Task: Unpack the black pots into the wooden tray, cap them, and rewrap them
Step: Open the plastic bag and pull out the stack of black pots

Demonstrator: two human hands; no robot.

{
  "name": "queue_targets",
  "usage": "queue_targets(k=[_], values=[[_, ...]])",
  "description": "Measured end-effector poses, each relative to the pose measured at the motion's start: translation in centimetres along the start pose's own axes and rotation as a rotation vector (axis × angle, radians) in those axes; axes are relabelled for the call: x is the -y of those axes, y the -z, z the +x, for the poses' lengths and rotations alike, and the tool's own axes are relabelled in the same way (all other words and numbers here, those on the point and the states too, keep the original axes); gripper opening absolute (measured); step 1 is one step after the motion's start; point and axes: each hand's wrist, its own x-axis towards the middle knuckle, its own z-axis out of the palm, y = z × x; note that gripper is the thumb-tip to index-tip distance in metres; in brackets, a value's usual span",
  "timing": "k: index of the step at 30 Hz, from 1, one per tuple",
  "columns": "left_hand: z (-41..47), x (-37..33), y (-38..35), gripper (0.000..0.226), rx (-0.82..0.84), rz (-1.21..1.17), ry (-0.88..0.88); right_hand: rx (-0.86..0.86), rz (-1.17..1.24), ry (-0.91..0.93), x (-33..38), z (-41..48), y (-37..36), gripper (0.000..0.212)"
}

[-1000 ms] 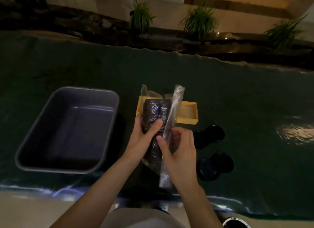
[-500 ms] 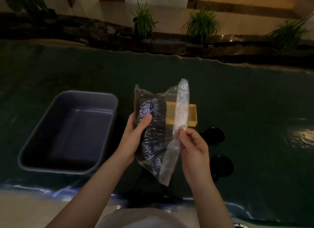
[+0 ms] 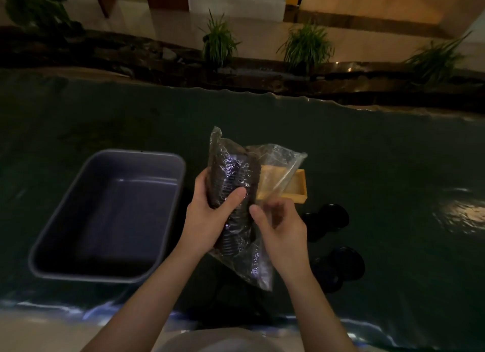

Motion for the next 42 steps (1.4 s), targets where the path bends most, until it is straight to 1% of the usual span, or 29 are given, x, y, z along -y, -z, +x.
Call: queue_targets(k=[2, 3, 6, 8, 9, 10, 12, 13, 14, 16, 18, 20, 21, 23, 25, 26, 27, 29, 30, 31, 33, 34, 35, 38, 40, 41, 42], values=[[0.3, 0.1, 0.6, 0.087, 0.008, -0.005, 0.010, -0.040, -0.016, 0.024, -0.1, 0.6, -0.1, 0.014], [0.4, 0.2, 0.9, 0.091, 0.012, -0.008, 0.023, -0.046, -0.030, 0.043, -0.1, 0.7, 0.1, 0.009], [0.7, 0.3, 1.8, 0.091, 0.007, -0.006, 0.046, -0.066, -0.134, 0.163, 0.0, 0.7, 0.7, 0.010], [0.9, 0.4, 2.2, 0.091, -0.014, -0.018, 0.063, -0.114, -0.123, 0.168, 0.0, 0.7, 1.1, 0.009], [1.0, 0.5, 2.4, 0.093, -0.029, -0.032, 0.076, -0.136, -0.063, 0.108, -0.3, 0.7, 1.4, 0.010], [1.2, 0.5, 2.6, 0.094, -0.041, -0.047, 0.091, -0.145, 0.062, 0.001, -0.6, 0.8, 1.6, 0.011], [1.4, 0.7, 2.9, 0.096, -0.039, -0.065, 0.115, -0.129, 0.400, -0.236, -0.9, 0.9, 1.9, 0.015], [1.5, 0.7, 2.9, 0.096, -0.031, -0.068, 0.121, -0.121, 0.491, -0.301, -0.9, 0.9, 2.0, 0.016], [1.5, 0.8, 2.9, 0.095, -0.024, -0.069, 0.126, -0.124, 0.490, -0.314, -0.9, 0.8, 1.9, 0.014], [1.6, 0.9, 2.7, 0.095, -0.018, -0.064, 0.132, -0.162, 0.412, -0.249, -0.9, 0.6, 1.7, 0.003], [1.6, 1.1, 2.7, 0.093, -0.015, -0.057, 0.130, -0.191, 0.289, -0.129, -0.7, 0.3, 1.4, 0.011], [1.6, 1.2, 2.9, 0.091, -0.020, -0.052, 0.130, -0.182, 0.150, -0.020, -0.6, 0.1, 1.3, 0.015], [1.7, 1.2, 3.0, 0.091, -0.026, -0.049, 0.131, -0.169, 0.101, 0.015, -0.4, -0.1, 1.3, 0.015], [1.7, 1.3, 3.2, 0.091, -0.038, -0.036, 0.128, -0.124, 0.027, 0.038, 0.0, -0.3, 1.1, 0.006], [1.8, 1.3, 3.4, 0.091, -0.046, -0.031, 0.123, -0.095, -0.118, 0.067, 0.2, -0.5, 1.0, 0.029], [1.8, 1.3, 3.5, 0.092, -0.048, -0.030, 0.121, -0.104, -0.193, 0.079, 0.1, -0.5, 0.9, 0.038], [1.8, 1.3, 3.7, 0.093, -0.050, -0.028, 0.119, -0.126, -0.241, 0.091, 0.1, -0.4, 0.9, 0.038], [2.0, 1.4, 4.0, 0.094, -0.057, -0.035, 0.123, -0.179, -0.256, 0.104, 0.2, -0.3, 1.1, 0.022], [2.1, 1.4, 4.2, 0.091, -0.063, -0.052, 0.130, -0.207, -0.207, 0.087, 0.2, -0.2, 1.4, 0.011], [2.2, 1.6, 4.5, 0.087, -0.067, -0.076, 0.141, -0.219, -0.100, 0.035, 0.1, 0.0, 1.8, 0.003], [2.6, 2.1, 4.7, 0.078, -0.060, -0.154, 0.182, -0.167, 0.293, -0.126, 0.0, 0.2, 2.5, 0.007], [2.7, 2.4, 4.6, 0.079, -0.049, -0.201, 0.218, -0.116, 0.483, -0.195, 0.1, 0.1, 2.8, 0.007], [2.8, 2.9, 4.6, 0.082, -0.032, -0.243, 0.268, -0.078, 0.591, -0.230, 0.3, 0.1, 2.9, 0.009], [3.1, 4.4, 4.1, 0.089, 0.068, -0.329, 0.424, -0.029, 0.652, -0.205, 0.8, 0.0, 2.7, 0.009], [3.0, 5.3, 3.6, 0.090, 0.118, -0.311, 0.497, -0.018, 0.648, -0.176, 1.0, 0.1, 2.2, 0.011], [2.9, 5.7, 3.3, 0.085, 0.118, -0.268, 0.519, -0.007, 0.640, -0.169, 1.0, 0.2, 2.0, 0.011], [2.8, 6.1, 3.0, 0.074, 0.102, -0.212, 0.523, 0.011, 0.619, -0.160, 0.9, 0.2, 1.7, 0.011]])
